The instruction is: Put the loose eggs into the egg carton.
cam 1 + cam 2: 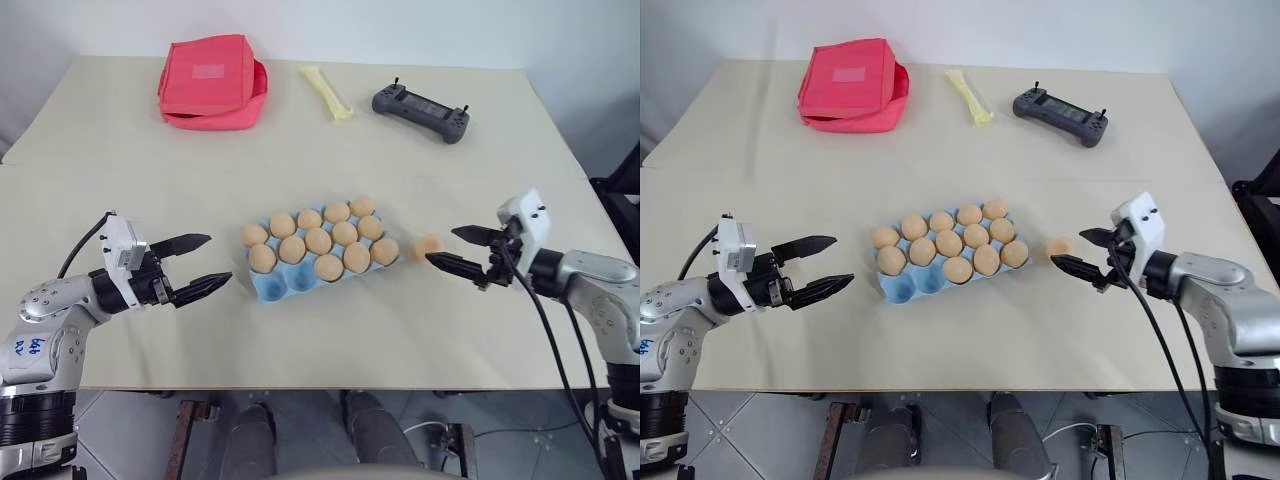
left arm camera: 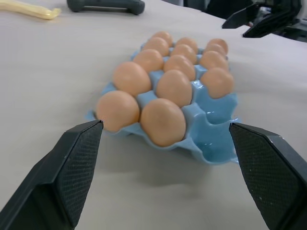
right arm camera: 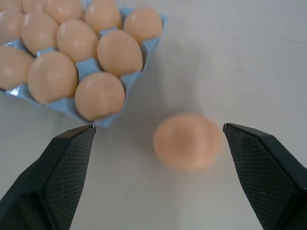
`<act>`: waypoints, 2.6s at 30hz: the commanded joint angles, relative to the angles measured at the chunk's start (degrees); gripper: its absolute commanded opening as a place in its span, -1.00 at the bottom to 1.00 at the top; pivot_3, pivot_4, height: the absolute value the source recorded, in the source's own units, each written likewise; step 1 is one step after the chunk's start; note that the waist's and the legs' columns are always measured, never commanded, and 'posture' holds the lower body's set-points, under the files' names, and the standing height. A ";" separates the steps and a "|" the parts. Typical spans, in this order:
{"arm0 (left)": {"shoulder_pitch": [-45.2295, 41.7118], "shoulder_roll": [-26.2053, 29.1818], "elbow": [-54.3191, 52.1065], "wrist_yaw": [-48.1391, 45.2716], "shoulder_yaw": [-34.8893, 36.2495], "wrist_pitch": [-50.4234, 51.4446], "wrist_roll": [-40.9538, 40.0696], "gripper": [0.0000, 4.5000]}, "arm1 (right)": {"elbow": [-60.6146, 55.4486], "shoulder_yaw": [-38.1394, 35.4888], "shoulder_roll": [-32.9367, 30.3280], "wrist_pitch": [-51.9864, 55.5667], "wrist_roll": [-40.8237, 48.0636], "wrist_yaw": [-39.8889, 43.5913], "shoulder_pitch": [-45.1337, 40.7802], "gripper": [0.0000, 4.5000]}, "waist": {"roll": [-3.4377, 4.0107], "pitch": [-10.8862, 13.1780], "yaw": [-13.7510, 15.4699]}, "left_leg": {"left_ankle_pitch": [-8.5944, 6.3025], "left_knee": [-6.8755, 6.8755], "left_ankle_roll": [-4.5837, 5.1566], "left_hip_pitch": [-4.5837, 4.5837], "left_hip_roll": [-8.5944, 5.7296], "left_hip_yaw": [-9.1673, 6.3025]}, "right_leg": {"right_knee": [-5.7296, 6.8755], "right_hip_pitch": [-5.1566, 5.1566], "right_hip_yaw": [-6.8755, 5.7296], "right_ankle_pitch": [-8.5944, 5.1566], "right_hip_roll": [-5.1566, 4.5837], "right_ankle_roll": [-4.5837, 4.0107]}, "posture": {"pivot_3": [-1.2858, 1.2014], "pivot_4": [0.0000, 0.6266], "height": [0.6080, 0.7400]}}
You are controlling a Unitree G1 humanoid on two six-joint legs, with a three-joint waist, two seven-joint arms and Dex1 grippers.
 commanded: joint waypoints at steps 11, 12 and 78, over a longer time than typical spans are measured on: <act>4.23 0.81 -6.45 2.53 4.49 1.14 -2.35 1.00 | 15.75 6.21 5.38 -10.71 -9.17 1.11 -6.56 0.99 | 0.01 0.01 -0.02 | -0.05 -0.04 -0.01 0.00 0.01 0.00 | 0.02 -0.01 -0.03 0.18 0.01 0.36 | 0.03 -0.52 1.00; 4.13 0.81 -6.40 2.62 4.45 1.16 -2.34 1.00 | 16.54 6.37 5.72 -11.06 -9.47 1.09 -6.87 0.99 | 0.01 0.01 -0.09 | -0.05 -0.02 -0.01 0.00 0.01 0.00 | 0.03 -0.01 -0.03 0.18 0.01 0.35 | 0.03 -0.52 1.00; 3.68 -0.73 -7.72 6.39 3.14 -0.33 -2.25 1.00 | -15.62 19.57 22.61 4.14 -2.76 -1.79 -17.88 0.99 | 0.01 0.01 -1.38 | -0.05 -0.41 -0.05 -0.10 0.03 -0.02 | 0.14 -0.34 -0.10 0.20 0.00 0.41 | 0.03 -0.52 1.00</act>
